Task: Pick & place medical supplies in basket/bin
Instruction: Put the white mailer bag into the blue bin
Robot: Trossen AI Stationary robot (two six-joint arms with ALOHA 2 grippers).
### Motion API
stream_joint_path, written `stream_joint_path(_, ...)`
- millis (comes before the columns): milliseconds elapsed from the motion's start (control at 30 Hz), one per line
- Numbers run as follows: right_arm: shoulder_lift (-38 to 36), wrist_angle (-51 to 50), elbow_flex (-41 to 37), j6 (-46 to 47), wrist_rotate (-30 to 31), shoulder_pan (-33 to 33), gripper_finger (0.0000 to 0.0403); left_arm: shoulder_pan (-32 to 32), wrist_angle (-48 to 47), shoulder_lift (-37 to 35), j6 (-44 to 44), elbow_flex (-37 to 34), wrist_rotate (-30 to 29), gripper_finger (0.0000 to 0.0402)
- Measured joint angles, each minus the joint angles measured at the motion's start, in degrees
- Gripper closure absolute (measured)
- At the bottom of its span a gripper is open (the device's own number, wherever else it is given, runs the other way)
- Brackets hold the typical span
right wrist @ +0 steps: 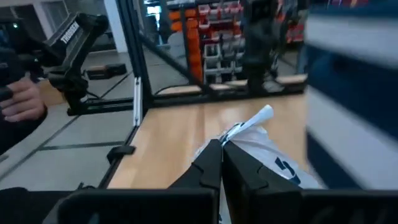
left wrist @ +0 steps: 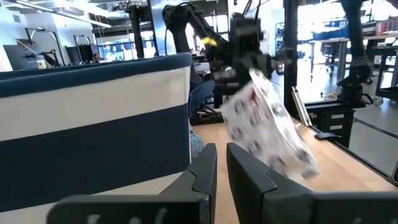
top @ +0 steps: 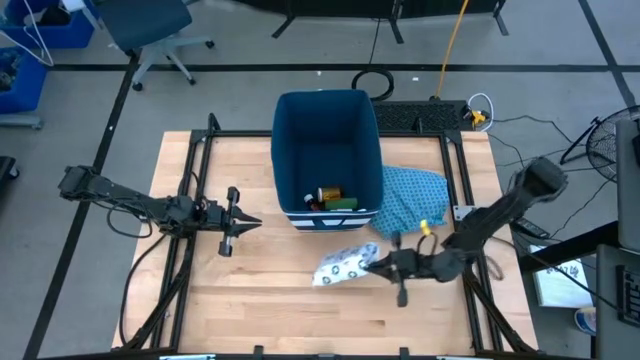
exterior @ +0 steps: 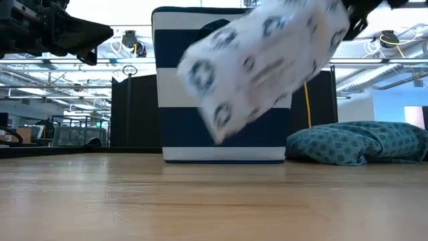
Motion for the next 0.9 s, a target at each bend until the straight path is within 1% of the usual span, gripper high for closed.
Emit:
stream_joint_path(100,-8.0,-8.1,0.0,-3.4,2.6,1.7,0.0403,0.0,0.0,0.0,-0.4,0.0,0.0,0.036)
stream_joint_path(233,-17.7,-18.5,0.0,-7.9,2.5,3.4,0.0403,0.0,0.0,0.0,-1.1,0.0,0.0,0.036)
stream_joint_path(267,-19.8,-20.4,0.0,-9.8,1.2,3.7,0.0403,0.0,0.0,0.0,-1.1,0.0,0.0,0.036)
stream_joint_path(367,-25.3,-26.1,0.0,-16.8,-7.4,4.5,0.0403,0.0,-0.1,0.0,-1.0,0.0,0.0,0.036)
stream_joint_path(433,-28.3,-29.8,0.0,-18.7,-10.2,4.7,0.0403,0.0,-0.1,0.0,-1.0,0.0,0.0,0.036)
stream_joint_path(500,-31.5,-34.9,0.0,-18.4,-10.5,4.6,0.0403,0.0,-0.1,0.0,-0.9,0.0,0.0,0.036)
stream_joint_path(600,-35.2,-41.9,0.0,-15.0,-8.4,4.5,0.0403,0.0,-0.1,0.0,-0.9,0.0,0.0,0.036)
stream_joint_path(700,-38.1,-45.5,0.0,-13.1,-7.6,4.5,0.0403,0.0,-0.2,0.0,-0.9,0.0,0.0,0.036)
stream_joint_path(800,-40.0,-47.6,0.0,-13.2,-7.3,4.5,0.0403,0.0,-0.4,0.0,-1.0,0.0,0.0,0.036)
stream_joint_path(900,-42.8,-50.4,0.0,-13.4,-5.4,4.5,0.0403,0.0,-0.4,0.0,-1.2,0.0,0.0,0.036)
